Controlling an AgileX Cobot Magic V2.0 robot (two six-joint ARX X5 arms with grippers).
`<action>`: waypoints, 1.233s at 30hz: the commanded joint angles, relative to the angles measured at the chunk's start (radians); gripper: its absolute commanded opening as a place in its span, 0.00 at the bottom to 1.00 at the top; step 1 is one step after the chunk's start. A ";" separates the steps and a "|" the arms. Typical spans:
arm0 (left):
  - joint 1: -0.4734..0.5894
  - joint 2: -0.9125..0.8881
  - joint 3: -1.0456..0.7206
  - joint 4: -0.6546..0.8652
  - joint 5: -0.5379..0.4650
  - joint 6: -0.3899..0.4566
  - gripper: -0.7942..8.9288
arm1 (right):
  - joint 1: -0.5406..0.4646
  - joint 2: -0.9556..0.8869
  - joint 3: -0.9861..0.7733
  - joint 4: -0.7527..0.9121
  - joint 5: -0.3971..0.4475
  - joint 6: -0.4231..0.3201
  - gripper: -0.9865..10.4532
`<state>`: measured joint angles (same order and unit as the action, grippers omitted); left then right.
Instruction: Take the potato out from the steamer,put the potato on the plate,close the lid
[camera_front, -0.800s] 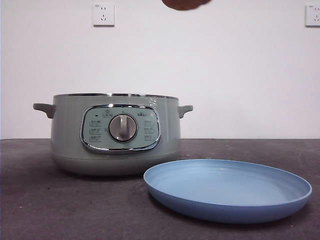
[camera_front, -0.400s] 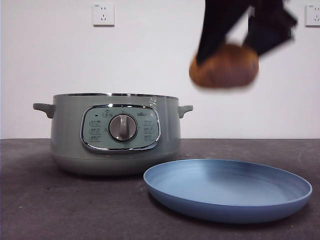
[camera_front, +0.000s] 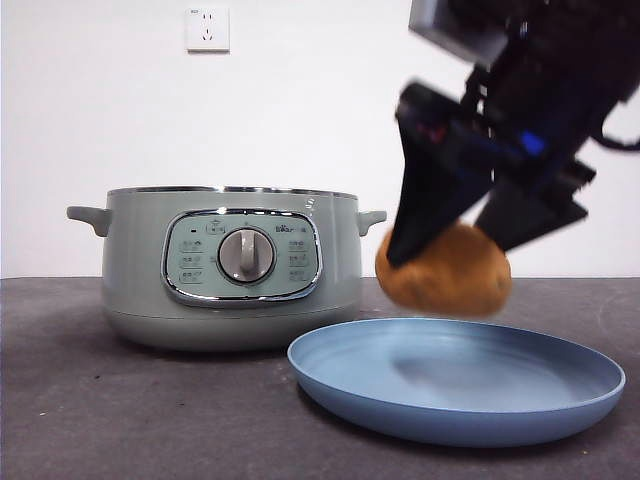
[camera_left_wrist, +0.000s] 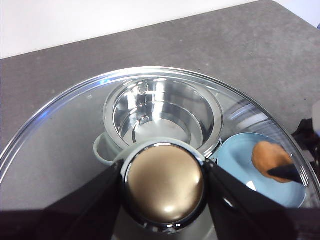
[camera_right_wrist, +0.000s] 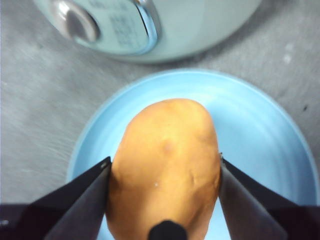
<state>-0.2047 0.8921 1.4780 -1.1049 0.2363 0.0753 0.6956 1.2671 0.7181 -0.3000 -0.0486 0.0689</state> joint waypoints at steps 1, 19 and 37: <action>0.003 0.003 0.017 0.063 0.034 0.008 0.07 | -0.009 0.043 -0.030 0.030 0.002 0.012 0.07; -0.024 0.162 0.017 0.211 0.111 0.045 0.07 | -0.048 0.158 -0.044 0.060 0.000 0.062 0.59; -0.139 0.520 0.017 0.497 0.080 0.108 0.07 | -0.048 -0.098 0.006 -0.014 0.032 0.066 0.64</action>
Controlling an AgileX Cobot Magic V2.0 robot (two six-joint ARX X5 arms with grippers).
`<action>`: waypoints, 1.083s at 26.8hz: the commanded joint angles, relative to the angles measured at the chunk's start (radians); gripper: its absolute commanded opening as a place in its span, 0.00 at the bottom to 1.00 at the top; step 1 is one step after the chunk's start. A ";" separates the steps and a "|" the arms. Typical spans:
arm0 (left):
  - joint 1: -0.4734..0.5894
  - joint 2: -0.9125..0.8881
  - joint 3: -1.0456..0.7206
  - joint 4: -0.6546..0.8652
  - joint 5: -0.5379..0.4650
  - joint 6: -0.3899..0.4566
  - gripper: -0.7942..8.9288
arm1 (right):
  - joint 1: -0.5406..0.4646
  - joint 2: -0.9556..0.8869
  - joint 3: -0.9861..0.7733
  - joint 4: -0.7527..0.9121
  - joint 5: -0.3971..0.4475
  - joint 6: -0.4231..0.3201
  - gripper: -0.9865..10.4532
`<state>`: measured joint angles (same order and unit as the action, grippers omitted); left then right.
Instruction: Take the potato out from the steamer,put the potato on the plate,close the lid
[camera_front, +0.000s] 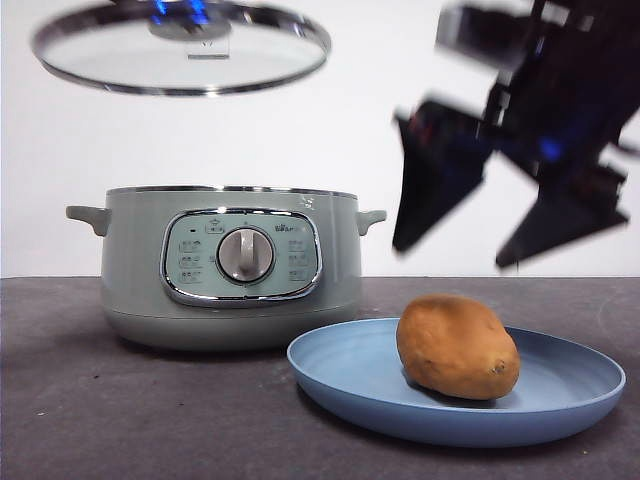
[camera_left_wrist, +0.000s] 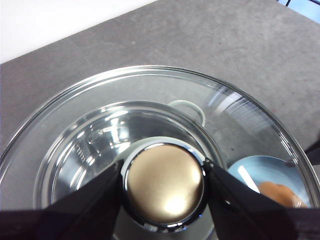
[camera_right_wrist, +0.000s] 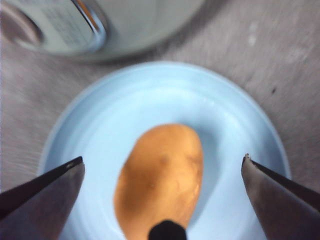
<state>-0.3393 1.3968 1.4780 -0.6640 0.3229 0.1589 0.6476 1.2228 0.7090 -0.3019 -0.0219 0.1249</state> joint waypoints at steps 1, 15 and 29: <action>-0.007 0.035 0.017 0.067 -0.011 0.030 0.07 | 0.000 -0.092 0.020 -0.025 0.007 0.015 0.64; -0.009 0.242 0.017 0.190 -0.016 0.052 0.07 | 0.000 -0.533 0.097 -0.194 0.085 0.043 0.64; -0.039 0.303 0.017 0.183 -0.087 0.055 0.07 | 0.000 -0.549 0.103 -0.204 0.107 0.042 0.64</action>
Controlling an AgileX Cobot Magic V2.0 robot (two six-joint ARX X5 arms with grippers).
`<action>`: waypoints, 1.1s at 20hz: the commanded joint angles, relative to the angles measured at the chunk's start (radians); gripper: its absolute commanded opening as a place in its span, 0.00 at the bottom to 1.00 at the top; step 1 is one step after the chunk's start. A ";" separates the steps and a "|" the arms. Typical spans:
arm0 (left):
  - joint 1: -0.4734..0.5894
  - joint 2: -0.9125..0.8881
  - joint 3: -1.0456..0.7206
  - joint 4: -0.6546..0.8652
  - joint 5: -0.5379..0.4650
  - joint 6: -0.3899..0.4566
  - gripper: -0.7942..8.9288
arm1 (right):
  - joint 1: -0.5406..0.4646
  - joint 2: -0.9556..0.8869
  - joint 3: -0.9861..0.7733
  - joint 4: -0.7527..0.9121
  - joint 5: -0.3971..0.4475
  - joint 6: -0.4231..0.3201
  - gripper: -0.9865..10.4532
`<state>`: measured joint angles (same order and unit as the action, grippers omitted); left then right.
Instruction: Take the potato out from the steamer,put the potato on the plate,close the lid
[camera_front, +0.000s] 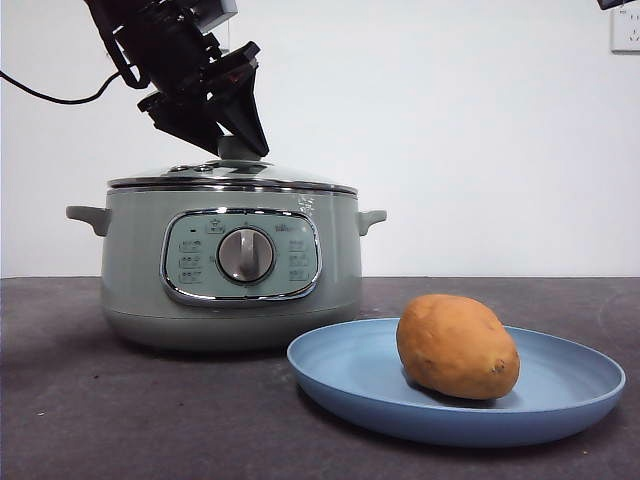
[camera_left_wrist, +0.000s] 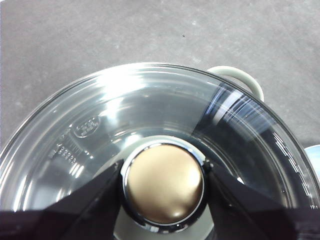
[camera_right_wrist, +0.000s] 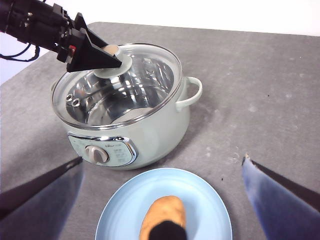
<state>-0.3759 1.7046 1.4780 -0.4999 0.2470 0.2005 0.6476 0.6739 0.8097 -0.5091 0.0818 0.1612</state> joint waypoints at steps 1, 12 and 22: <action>-0.003 -0.005 0.017 0.013 -0.010 0.012 0.09 | 0.000 0.000 0.002 0.003 0.003 0.006 0.64; -0.004 -0.036 0.017 -0.018 -0.011 0.006 0.61 | 0.001 0.000 0.002 0.002 -0.004 0.006 0.64; -0.005 -0.410 0.017 -0.356 -0.003 -0.044 0.60 | 0.002 0.000 0.004 -0.079 -0.183 0.046 0.63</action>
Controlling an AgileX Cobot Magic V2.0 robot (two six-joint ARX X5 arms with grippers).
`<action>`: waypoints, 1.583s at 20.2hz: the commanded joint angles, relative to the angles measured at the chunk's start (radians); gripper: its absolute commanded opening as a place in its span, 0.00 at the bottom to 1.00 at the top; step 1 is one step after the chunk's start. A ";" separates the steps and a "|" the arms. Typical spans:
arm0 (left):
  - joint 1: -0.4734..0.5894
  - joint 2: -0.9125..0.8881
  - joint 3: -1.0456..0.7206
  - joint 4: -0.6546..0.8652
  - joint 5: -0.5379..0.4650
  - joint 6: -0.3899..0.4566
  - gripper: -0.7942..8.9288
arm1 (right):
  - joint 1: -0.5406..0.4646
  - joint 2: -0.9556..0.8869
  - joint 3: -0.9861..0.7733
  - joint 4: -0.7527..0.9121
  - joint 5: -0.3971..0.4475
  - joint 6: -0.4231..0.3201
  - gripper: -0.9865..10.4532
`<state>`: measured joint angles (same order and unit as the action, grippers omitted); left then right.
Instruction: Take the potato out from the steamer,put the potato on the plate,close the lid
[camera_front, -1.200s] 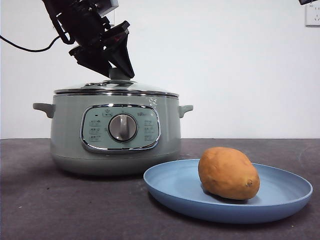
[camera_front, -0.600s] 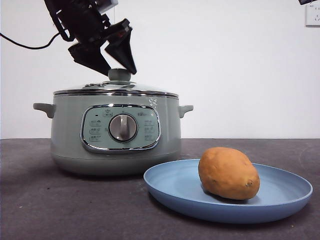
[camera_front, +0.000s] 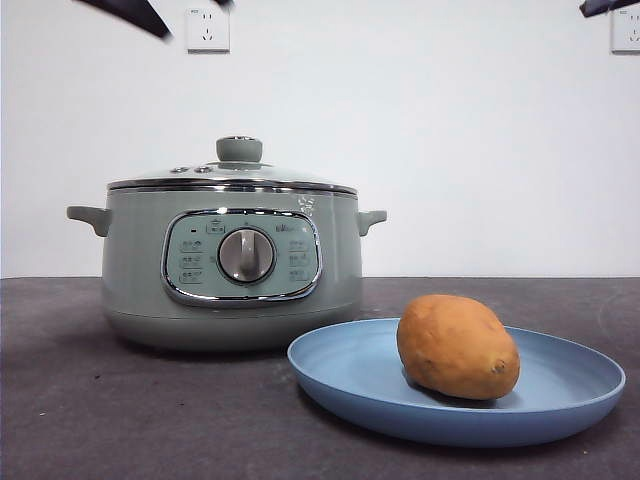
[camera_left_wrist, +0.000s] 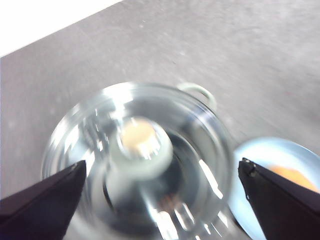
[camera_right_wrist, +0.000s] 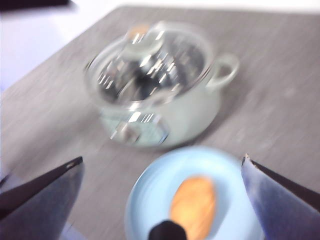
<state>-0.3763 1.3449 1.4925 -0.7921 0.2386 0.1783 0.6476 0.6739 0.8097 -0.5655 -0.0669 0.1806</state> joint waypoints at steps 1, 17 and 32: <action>-0.004 -0.095 0.003 -0.122 0.009 -0.022 0.60 | 0.002 0.000 0.005 -0.051 -0.064 0.037 0.63; -0.004 -0.271 0.003 -0.410 0.057 -0.021 0.08 | 0.002 -0.001 0.005 -0.169 -0.215 0.072 0.09; 0.039 -0.287 0.001 -0.181 0.025 0.007 0.08 | 0.002 -0.001 0.005 -0.170 -0.215 0.072 0.09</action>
<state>-0.3397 1.0660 1.4925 -0.9863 0.2680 0.1688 0.6476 0.6739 0.8097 -0.7395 -0.2852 0.2478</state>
